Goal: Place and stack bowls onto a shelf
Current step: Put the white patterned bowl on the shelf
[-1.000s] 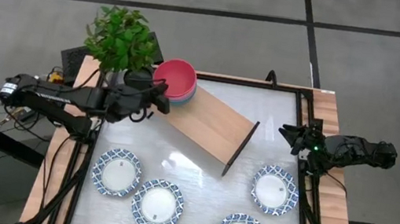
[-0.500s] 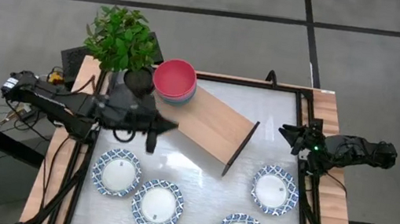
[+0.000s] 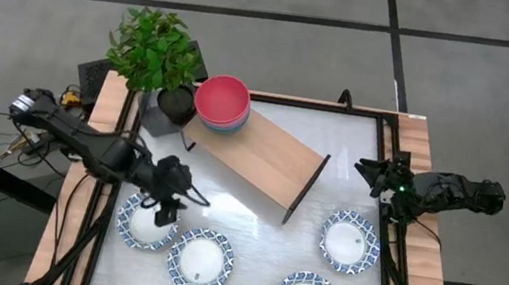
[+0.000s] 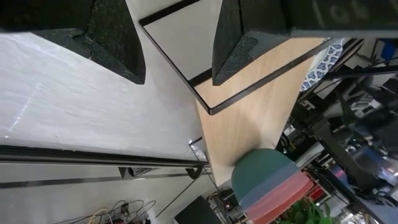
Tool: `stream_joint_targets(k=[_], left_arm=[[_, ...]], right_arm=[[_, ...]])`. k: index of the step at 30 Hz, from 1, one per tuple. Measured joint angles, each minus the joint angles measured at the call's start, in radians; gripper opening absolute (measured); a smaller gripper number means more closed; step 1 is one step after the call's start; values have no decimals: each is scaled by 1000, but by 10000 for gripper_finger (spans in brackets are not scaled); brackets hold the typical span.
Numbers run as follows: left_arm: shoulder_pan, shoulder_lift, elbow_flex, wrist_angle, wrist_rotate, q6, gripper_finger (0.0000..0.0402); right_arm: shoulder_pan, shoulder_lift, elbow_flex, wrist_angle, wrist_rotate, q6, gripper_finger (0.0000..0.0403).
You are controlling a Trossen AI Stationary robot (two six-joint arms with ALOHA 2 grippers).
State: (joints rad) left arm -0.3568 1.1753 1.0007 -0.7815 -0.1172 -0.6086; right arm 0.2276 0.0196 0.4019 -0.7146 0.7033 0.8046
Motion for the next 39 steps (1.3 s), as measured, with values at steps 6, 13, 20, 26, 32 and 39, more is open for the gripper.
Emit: stream_joint_targets(k=[6,13,20,26,32,39], left_arm=[[-41,98,-18,-23,84,139,198],[-42,246,-18,-33,122,318,202],[-41,386,-18,-65,136,468,202],[-30,476,-18,-109,132,545,202],[-9,495,-13,-118,144,540,171],[9,495,-13,-121,173,538,67]], right_arm=[[0,0,0,-4,-1,1,212],[0,0,0,-4,-5,0,212],[0,0,0,-5,-8,0,212],[0,0,0,-8,-8,0,212],[0,0,0,-7,-8,0,212],[0,0,0,-9,-8,1,212]])
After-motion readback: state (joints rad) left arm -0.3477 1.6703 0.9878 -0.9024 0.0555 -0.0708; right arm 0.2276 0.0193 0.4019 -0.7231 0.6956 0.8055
